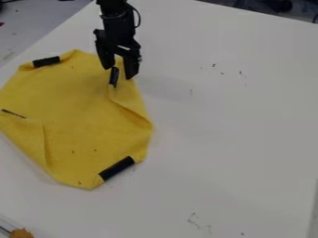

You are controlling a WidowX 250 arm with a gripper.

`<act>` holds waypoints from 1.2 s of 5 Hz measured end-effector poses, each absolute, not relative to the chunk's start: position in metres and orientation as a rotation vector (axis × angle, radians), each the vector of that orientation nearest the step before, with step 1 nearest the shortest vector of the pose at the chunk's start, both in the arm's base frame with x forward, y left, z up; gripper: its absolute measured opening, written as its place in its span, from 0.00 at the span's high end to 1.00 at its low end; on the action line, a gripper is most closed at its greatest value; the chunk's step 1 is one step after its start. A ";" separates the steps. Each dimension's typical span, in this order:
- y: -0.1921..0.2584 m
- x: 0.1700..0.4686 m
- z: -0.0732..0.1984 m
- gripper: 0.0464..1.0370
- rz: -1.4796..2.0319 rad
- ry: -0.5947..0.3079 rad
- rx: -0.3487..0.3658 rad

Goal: Fold the yellow cloth from the left to the right

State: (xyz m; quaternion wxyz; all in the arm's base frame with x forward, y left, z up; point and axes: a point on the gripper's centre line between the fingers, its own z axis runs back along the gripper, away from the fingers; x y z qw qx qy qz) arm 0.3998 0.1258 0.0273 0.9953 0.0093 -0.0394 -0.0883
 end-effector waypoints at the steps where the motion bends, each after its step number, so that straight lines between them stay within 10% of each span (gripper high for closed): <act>1: 0.126 0.401 0.025 0.04 -0.161 -0.090 0.028; 2: 0.125 0.401 0.025 0.09 -0.170 -0.092 0.028; 4: 0.127 0.395 0.032 0.67 -0.165 -0.083 0.045; 6: 0.128 0.395 0.033 0.99 -0.165 -0.087 0.050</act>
